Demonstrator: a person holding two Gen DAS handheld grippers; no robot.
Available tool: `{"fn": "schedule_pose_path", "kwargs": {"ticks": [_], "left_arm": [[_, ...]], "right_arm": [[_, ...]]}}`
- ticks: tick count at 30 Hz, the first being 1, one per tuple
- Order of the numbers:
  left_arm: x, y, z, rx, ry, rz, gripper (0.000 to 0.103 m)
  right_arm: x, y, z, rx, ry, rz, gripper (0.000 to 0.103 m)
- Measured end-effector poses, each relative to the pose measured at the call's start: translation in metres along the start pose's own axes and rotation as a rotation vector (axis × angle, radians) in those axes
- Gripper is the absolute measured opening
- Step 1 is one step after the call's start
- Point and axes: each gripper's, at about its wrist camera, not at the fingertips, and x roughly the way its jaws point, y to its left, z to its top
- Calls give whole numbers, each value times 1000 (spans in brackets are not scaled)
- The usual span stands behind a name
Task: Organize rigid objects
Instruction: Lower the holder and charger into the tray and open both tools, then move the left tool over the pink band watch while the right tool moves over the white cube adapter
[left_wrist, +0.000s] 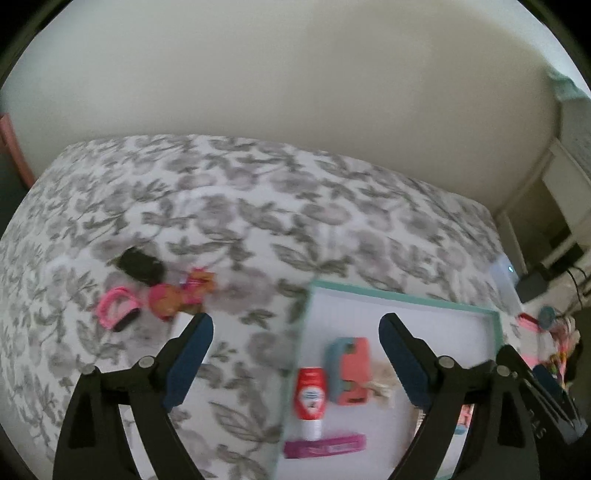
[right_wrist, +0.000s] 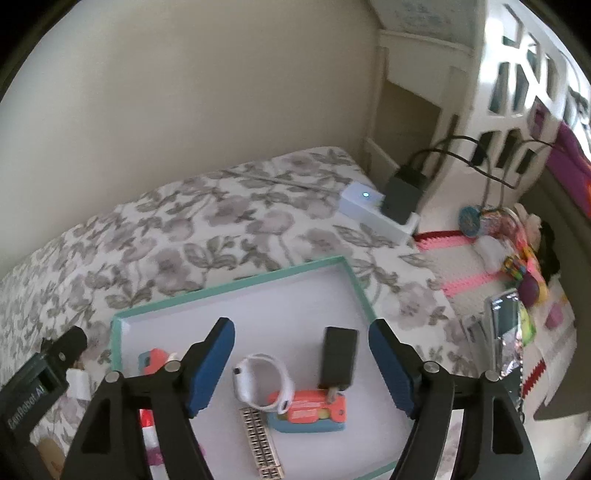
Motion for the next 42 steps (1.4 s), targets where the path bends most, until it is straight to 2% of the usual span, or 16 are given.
{"fn": "schedule_pose_path", "kwargs": {"ticks": [3, 6, 8, 11, 14, 17, 28, 34, 39, 42], "left_arm": [[1, 22, 2, -40, 7, 36, 92], [4, 43, 3, -54, 14, 138, 92], [6, 58, 3, -85, 26, 181, 92], [9, 86, 2, -162, 54, 210, 92], [8, 100, 2, -181, 53, 242, 92], [1, 114, 4, -192, 32, 272, 92], [-9, 159, 16, -248, 21, 254, 92], [-9, 202, 14, -336, 37, 273, 92], [3, 228, 13, -407, 63, 244, 92], [14, 237, 13, -441, 79, 221, 92]], "right_arm": [[0, 11, -3, -22, 8, 35, 82], [1, 26, -6, -53, 15, 56, 87], [2, 34, -9, -68, 22, 68, 92], [2, 49, -12, -107, 26, 83, 99], [1, 62, -17, -141, 32, 97, 100], [3, 76, -22, -151, 59, 151, 103], [4, 142, -45, -252, 106, 274, 103], [6, 172, -54, -276, 125, 341, 103], [11, 198, -63, -306, 147, 386, 103], [15, 211, -67, -337, 148, 384, 103]]}}
